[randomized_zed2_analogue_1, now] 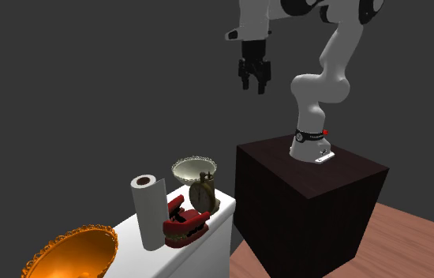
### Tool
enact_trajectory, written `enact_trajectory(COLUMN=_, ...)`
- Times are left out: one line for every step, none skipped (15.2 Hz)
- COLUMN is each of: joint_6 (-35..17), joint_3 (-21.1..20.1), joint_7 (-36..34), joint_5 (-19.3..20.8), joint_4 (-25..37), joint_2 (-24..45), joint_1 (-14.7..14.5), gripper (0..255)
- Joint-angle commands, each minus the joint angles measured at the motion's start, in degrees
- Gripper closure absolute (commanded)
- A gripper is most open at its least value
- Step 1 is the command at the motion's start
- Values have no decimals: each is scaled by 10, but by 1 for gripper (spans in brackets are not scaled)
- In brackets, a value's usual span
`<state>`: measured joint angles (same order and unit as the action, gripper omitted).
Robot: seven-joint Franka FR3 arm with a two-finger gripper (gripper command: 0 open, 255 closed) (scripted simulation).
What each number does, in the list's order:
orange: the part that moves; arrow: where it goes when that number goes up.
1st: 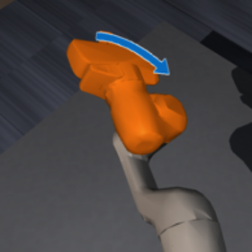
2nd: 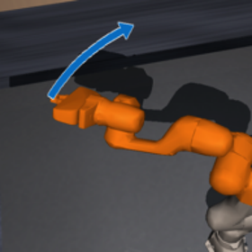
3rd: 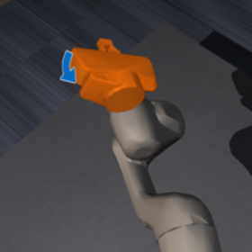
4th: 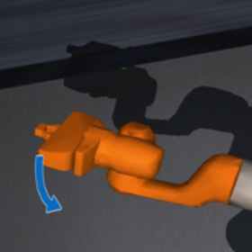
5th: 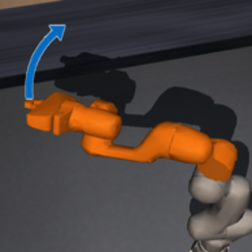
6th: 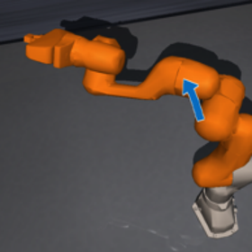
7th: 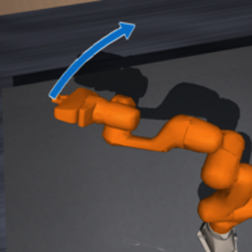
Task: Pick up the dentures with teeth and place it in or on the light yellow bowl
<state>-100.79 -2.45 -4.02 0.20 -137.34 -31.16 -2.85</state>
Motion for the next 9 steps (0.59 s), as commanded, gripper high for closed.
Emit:
enact_trajectory(joint_6=-37, joint_3=-7, joint_7=-7, joint_5=-3, joint_4=4, joint_2=41, joint_1=-3, gripper=0)
enact_trajectory(joint_6=-53, joint_3=-10, joint_7=-11, joint_5=-5, joint_4=9, joint_2=61, joint_1=-5, gripper=0)
enact_trajectory(joint_6=-68, joint_3=-13, joint_7=-15, joint_5=-6, joint_4=14, joint_2=81, joint_1=-6, gripper=0)
enact_trajectory(joint_6=-82, joint_3=-17, joint_7=-18, joint_5=-6, joint_4=20, joint_2=102, joint_1=-8, gripper=0)
enact_trajectory(joint_6=-96, joint_3=-20, joint_7=-22, joint_5=-7, joint_4=27, joint_2=123, joint_1=-9, gripper=0)
enact_trajectory(joint_6=-109, joint_3=-23, joint_7=-26, joint_5=-7, joint_4=35, joint_2=144, joint_1=-11, gripper=0)
enact_trajectory(joint_6=-122, joint_3=-26, joint_7=-30, joint_5=-6, joint_4=44, joint_2=166, joint_1=-12, gripper=0)
enact_trajectory(joint_6=-134, joint_3=-29, joint_7=-34, joint_5=-6, joint_4=53, joint_2=187, joint_1=-13, gripper=0)
enact_trajectory(joint_6=-145, joint_3=-32, joint_7=-37, joint_5=-5, joint_4=63, joint_2=209, joint_1=-14, gripper=0)
